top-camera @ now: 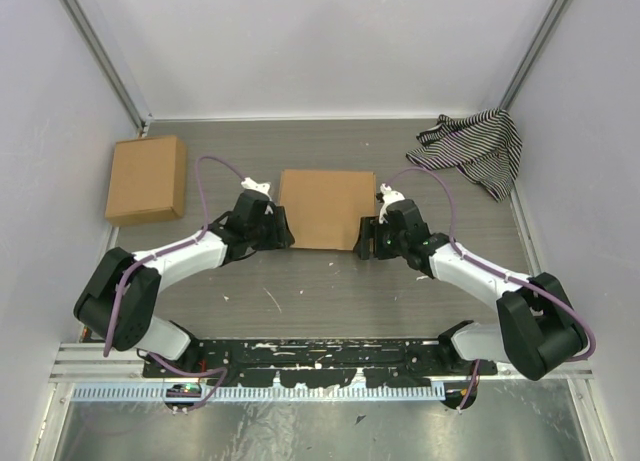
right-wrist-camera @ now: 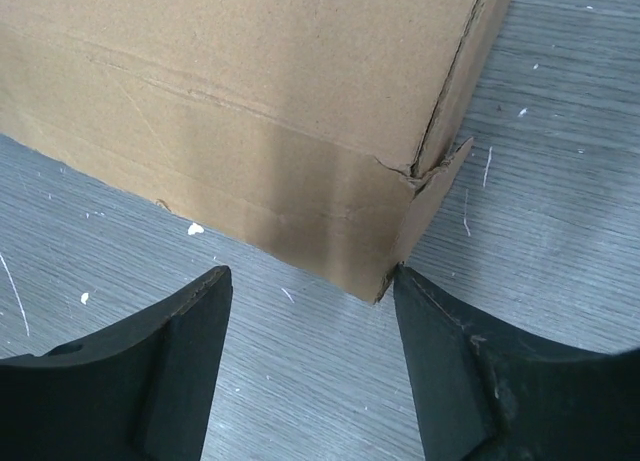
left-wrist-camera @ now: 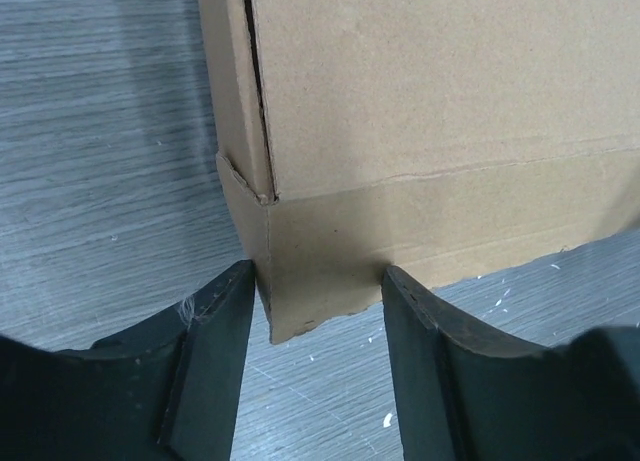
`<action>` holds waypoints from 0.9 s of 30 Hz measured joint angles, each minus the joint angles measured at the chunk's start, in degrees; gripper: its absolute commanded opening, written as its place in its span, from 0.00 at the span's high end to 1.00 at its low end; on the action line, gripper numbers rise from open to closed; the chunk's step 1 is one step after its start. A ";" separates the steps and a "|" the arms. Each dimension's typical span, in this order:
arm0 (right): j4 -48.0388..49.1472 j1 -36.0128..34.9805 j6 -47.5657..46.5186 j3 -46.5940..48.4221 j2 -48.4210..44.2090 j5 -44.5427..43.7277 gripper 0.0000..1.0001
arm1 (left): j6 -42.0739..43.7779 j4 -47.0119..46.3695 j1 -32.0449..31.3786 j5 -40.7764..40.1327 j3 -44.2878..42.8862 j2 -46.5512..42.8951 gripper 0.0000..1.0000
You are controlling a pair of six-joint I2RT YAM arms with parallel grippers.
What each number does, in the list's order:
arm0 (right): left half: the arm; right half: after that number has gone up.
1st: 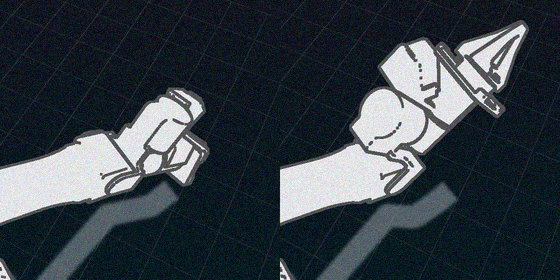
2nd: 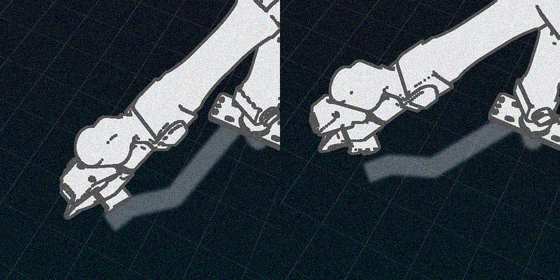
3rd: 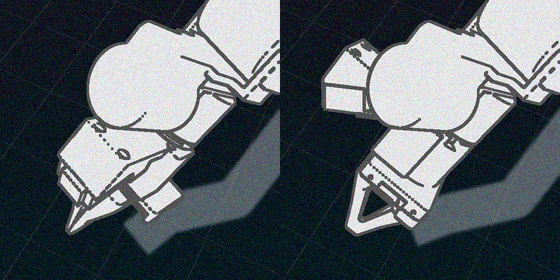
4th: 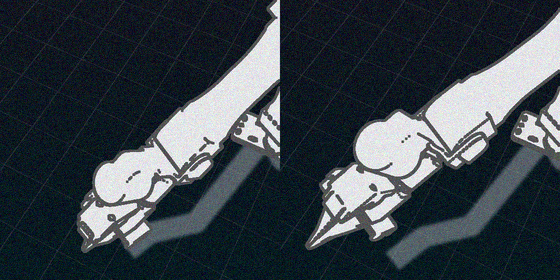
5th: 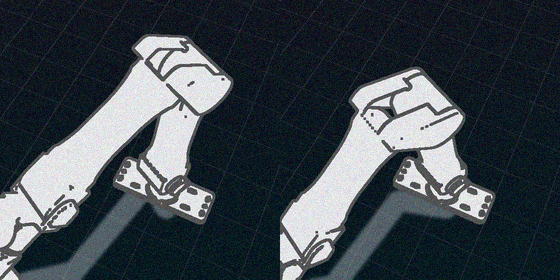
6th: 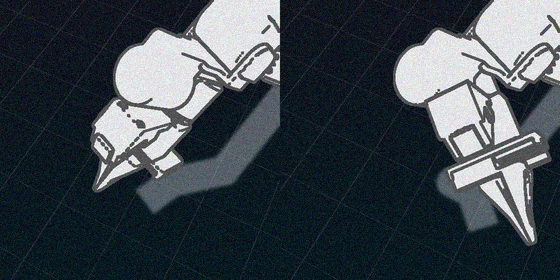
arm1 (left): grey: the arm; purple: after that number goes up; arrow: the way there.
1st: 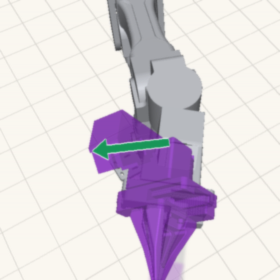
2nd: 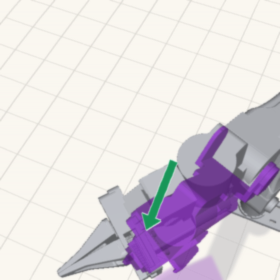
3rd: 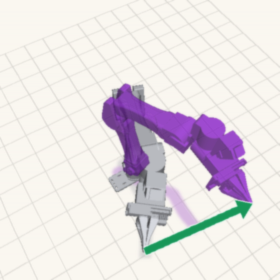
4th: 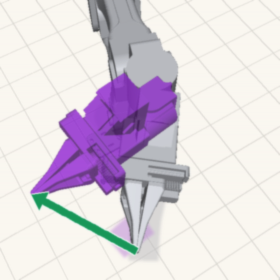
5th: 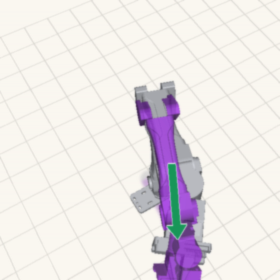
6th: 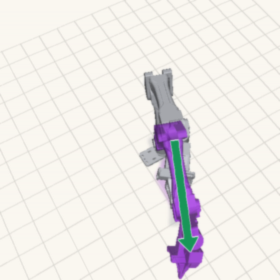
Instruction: Fold the paper box
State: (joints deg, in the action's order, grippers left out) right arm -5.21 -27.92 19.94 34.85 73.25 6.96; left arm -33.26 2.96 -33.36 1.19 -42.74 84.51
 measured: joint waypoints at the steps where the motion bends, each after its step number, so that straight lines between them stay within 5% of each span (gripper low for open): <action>1: -0.09 -0.02 0.09 0.04 0.00 0.00 0.32 | -0.04 0.26 0.04 0.13 0.00 -0.02 0.46; 16: -10.12 -0.09 1.20 5.84 0.00 -0.22 0.43 | -1.07 11.96 0.33 2.62 -4.50 -1.46 0.56; 27: -18.51 -0.09 1.44 11.69 0.31 0.66 0.38 | -1.36 21.24 0.33 3.78 -9.97 -2.67 0.57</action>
State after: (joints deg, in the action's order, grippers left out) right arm -23.73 -28.01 21.39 46.54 73.56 7.62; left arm -34.61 24.21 -33.04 4.97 -52.71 81.84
